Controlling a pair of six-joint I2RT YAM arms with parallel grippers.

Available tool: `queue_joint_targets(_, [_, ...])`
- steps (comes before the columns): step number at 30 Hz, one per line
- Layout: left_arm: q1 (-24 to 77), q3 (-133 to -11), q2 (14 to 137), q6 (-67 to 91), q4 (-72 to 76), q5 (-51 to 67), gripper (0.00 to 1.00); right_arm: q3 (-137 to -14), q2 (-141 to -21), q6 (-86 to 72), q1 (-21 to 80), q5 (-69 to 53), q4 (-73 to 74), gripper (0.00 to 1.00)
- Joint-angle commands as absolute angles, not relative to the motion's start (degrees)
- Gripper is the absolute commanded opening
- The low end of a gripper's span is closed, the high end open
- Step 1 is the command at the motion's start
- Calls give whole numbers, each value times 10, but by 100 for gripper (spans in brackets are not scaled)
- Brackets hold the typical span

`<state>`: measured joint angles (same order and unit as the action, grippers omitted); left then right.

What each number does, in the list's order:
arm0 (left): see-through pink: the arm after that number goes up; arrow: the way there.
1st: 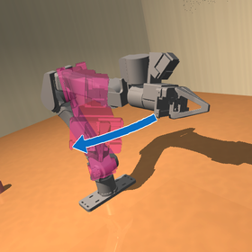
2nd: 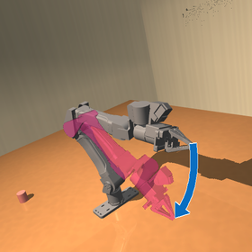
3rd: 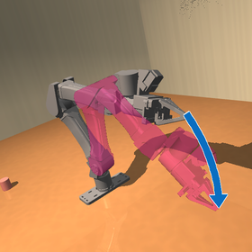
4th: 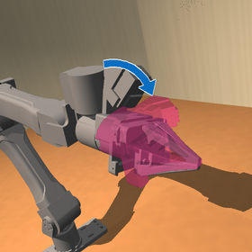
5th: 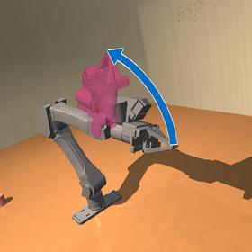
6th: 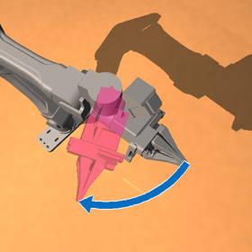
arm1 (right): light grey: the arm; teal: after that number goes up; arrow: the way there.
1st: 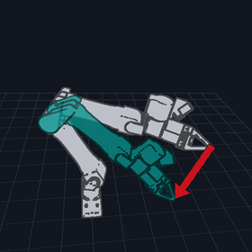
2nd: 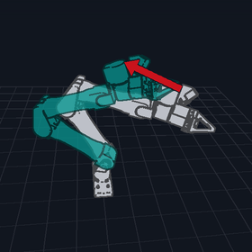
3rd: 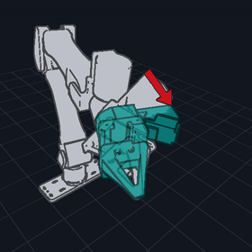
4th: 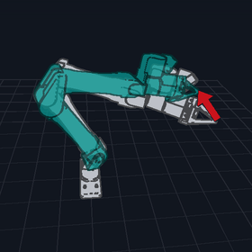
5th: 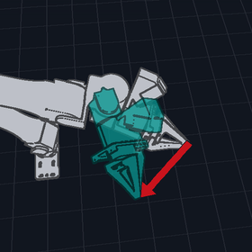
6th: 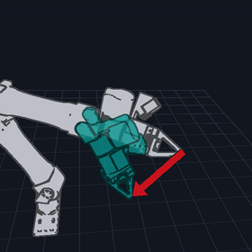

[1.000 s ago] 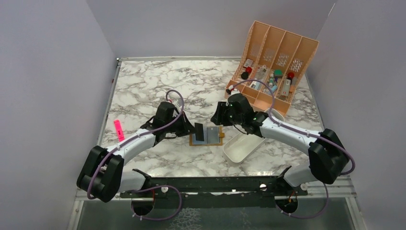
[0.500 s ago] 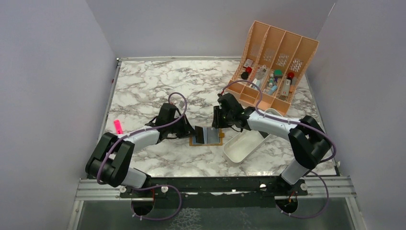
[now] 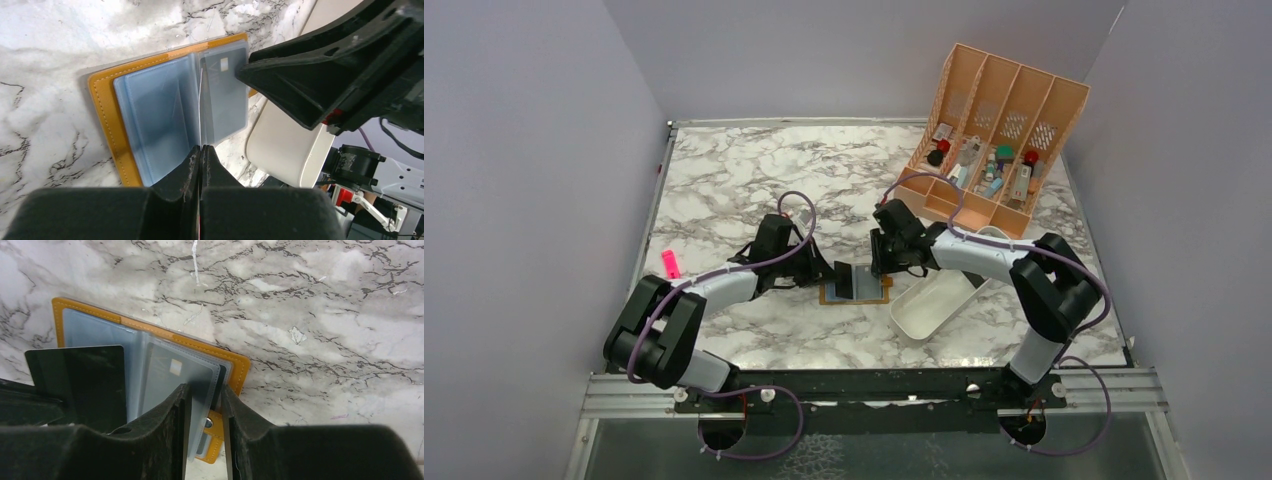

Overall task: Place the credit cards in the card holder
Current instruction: Insert the credit card into the card holder.

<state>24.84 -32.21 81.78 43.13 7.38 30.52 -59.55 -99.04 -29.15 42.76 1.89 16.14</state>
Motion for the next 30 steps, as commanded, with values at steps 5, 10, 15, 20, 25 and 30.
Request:
queue_joint_targets(5, [247, -321, 829, 455, 118, 339, 0, -593, -1010, -285, 429, 34, 161, 29])
queue_joint_targets(10, [246, -320, 845, 462, 128, 338, 0, -591, -1016, -285, 428, 32, 157, 27])
queue_joint_targets(15, [247, -317, 857, 468, 140, 344, 0, -587, -1018, -283, 428, 30, 152, 26])
queue_joint_targets(20, [247, -312, 867, 476, 151, 347, 0, -584, -1018, -282, 427, 28, 150, 26])
queue_joint_targets(25, [246, -309, 873, 489, 161, 350, 0, -582, -1014, -281, 427, 30, 150, 26])
queue_joint_targets(30, [247, -308, 885, 501, 165, 352, 0, -582, -1014, -280, 427, 30, 150, 25])
